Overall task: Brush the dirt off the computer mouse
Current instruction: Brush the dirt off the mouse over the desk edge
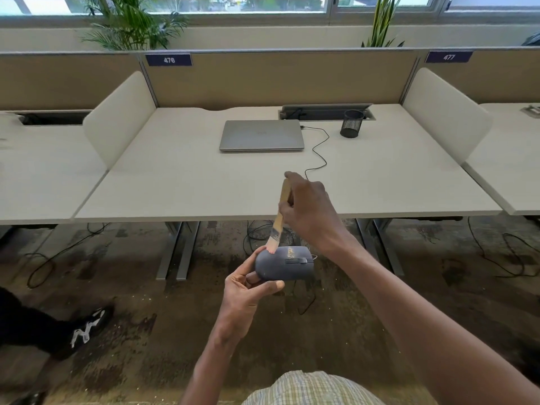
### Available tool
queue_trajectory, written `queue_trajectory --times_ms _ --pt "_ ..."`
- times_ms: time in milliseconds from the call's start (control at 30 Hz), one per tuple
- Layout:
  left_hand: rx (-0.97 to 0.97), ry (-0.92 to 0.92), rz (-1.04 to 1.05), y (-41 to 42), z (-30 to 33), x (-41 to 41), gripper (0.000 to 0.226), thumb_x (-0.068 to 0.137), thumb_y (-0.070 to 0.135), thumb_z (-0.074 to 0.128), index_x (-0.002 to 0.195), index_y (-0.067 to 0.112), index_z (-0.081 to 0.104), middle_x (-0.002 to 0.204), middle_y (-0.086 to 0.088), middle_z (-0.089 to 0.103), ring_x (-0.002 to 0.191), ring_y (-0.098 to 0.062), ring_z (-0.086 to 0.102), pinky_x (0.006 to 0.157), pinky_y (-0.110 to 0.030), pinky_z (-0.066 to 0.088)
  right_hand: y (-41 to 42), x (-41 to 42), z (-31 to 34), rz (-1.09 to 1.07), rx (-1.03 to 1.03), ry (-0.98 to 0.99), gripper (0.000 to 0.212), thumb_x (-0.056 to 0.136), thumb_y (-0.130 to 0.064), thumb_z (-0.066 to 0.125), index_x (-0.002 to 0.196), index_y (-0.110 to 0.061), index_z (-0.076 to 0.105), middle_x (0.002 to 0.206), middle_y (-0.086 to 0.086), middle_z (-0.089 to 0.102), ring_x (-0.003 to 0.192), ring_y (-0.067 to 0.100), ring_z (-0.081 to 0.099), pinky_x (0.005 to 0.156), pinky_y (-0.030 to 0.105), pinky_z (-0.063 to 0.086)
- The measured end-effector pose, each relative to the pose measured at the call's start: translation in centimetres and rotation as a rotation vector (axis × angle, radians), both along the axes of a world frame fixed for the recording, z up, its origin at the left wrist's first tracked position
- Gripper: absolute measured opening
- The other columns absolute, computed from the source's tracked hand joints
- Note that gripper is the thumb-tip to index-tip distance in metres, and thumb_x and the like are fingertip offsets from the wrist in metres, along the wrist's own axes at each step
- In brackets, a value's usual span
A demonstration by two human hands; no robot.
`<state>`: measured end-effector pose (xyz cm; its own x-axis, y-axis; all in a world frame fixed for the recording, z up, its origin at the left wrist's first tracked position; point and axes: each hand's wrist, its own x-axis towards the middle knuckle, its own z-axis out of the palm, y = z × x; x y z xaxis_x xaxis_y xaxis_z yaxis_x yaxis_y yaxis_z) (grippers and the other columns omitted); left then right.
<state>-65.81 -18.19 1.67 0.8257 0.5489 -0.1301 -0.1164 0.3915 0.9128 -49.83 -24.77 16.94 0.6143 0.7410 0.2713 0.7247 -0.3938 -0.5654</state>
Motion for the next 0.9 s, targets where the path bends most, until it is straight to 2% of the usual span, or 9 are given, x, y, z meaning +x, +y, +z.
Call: queue_trajectory --times_ms 67,200,267,367,500,600,767,900 --pt "0.002 0.005 -0.006 -0.2 -0.1 -0.1 0.079 0.064 0.010 0.095 0.135 0.029 0.068 0.124 -0.013 0.075 0.114 -0.033 0.073 0.085 -0.031 0.064 -0.2 0.4 0.0 -0.045 -0.064 -0.021 0.029 0.092 -0.001 0.059 0.121 0.000 0.055 0.086 0.018 0.067 0.077 0.037 0.067 0.069 0.045 0.057" --pt "-0.002 0.002 0.013 -0.3 -0.1 -0.2 0.079 0.063 0.010 0.095 0.135 0.028 0.068 0.123 -0.015 0.075 0.113 -0.033 0.073 0.084 -0.030 0.063 -0.2 0.7 0.4 -0.034 -0.006 -0.007 0.040 0.091 0.000 0.060 0.131 0.001 0.053 0.084 0.017 0.067 0.074 0.036 0.067 0.070 0.050 0.059" --pt "0.001 -0.001 0.008 -0.3 0.1 -0.2 0.076 0.064 0.011 0.095 0.133 0.031 0.070 0.124 -0.014 0.075 0.114 -0.032 0.073 0.084 -0.031 0.063 -0.3 0.3 0.4 0.012 0.040 0.026 0.042 0.091 -0.001 0.064 0.132 0.000 0.053 0.086 0.016 0.069 0.076 0.034 0.070 0.071 0.048 0.060" --pt "-0.001 0.006 0.022 -0.2 0.3 -0.2 0.075 0.064 0.013 0.095 0.133 0.031 0.070 0.123 -0.014 0.075 0.114 -0.032 0.073 0.085 -0.031 0.063 -0.9 -0.2 0.1 0.049 0.085 -0.044 0.050 0.093 -0.004 0.065 0.140 -0.008 0.049 0.093 0.016 0.071 0.079 0.031 0.070 0.073 0.044 0.060" --pt "-0.006 0.003 0.028 -0.2 0.5 -0.3 0.077 0.066 0.015 0.093 0.137 0.026 0.064 0.127 -0.011 0.074 0.118 -0.030 0.072 0.086 -0.031 0.063 -2.7 -0.7 -0.2 0.241 0.219 0.033 0.046 0.092 -0.003 0.070 0.133 -0.015 0.052 0.085 0.004 0.071 0.074 0.017 0.072 0.067 0.035 0.061" --pt "-0.022 0.015 0.041 -0.3 0.6 -0.2 0.083 0.063 0.017 0.094 0.139 0.023 0.061 0.123 -0.010 0.076 0.117 -0.029 0.072 0.085 -0.029 0.062 -3.7 -1.0 -0.5 0.319 0.164 0.024 0.045 0.091 -0.004 0.071 0.130 -0.019 0.054 0.091 0.005 0.073 0.078 0.016 0.074 0.071 0.028 0.061" --pt "-0.027 0.005 0.032 -0.5 0.6 0.1 0.084 0.062 0.017 0.094 0.139 0.023 0.061 0.123 -0.011 0.076 0.116 -0.031 0.072 0.087 -0.031 0.063 -3.7 -0.9 -0.6 0.310 0.141 -0.033 0.041 0.094 -0.004 0.067 0.131 -0.016 0.053 0.091 0.008 0.072 0.074 0.020 0.072 0.066 0.038 0.060" --pt "-0.032 -0.002 0.026 -0.4 0.8 0.1 0.082 0.062 0.015 0.093 0.138 0.023 0.063 0.124 -0.012 0.075 0.117 -0.032 0.072 0.088 -0.032 0.063 -4.2 -0.5 -0.5 0.313 0.239 -0.054 0.040 0.093 -0.003 0.069 0.125 -0.020 0.053 0.089 0.004 0.071 0.076 0.014 0.073 0.064 0.035 0.061"
